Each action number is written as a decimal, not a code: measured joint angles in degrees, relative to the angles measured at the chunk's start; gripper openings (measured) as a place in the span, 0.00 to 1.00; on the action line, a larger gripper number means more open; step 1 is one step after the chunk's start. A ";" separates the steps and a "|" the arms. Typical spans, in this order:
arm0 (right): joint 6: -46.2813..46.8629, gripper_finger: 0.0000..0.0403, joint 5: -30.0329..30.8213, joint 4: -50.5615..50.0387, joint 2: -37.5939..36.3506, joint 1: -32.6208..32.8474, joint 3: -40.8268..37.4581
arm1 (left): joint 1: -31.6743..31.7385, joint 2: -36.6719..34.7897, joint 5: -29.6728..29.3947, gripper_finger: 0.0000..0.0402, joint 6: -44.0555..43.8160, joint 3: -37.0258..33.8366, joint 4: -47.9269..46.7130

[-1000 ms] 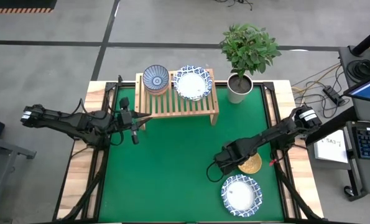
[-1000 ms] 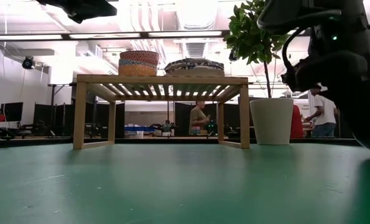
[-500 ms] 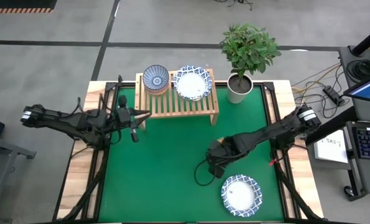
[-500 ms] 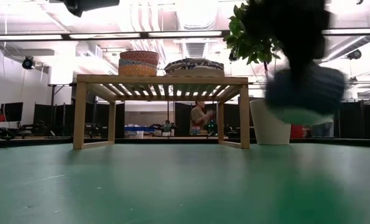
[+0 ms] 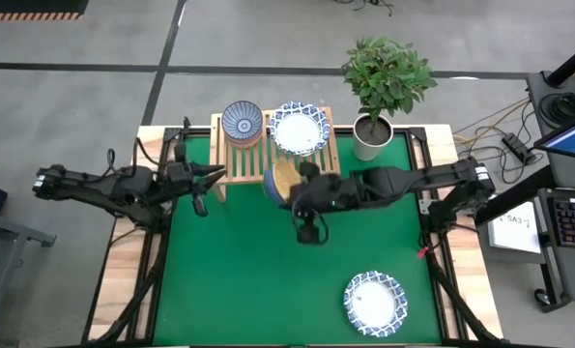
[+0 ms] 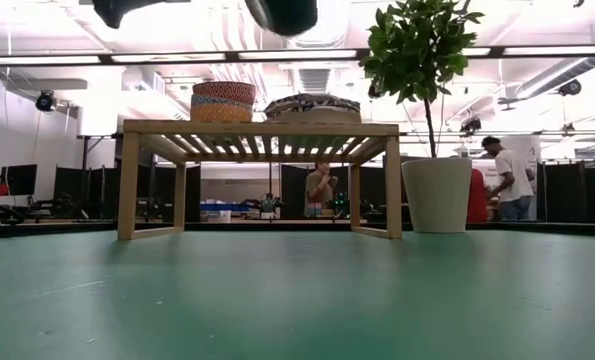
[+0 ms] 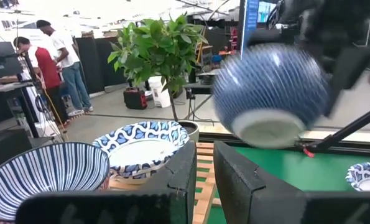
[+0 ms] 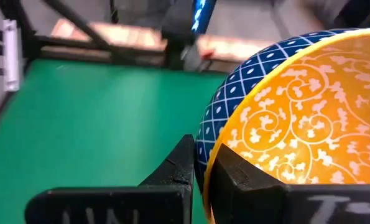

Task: Place and stack bowls onto a shelf
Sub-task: Stack the yellow bowl on top of the dark blue bowl on the shelf

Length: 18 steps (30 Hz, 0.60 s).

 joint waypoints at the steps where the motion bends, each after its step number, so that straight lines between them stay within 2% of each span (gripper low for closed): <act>1: -3.04 0.03 0.00 1.28 0.21 -1.02 0.65 | 0.00 -0.47 0.00 0.09 -0.15 -0.20 -0.10; 8: -20.24 0.03 -0.04 8.75 3.27 -9.16 5.60 | 0.00 -4.06 0.04 0.09 -0.53 -1.94 -0.27; 18: -27.76 0.03 -0.21 8.96 14.96 -17.93 18.31 | 0.00 -10.02 0.07 0.09 -0.07 -4.54 -0.35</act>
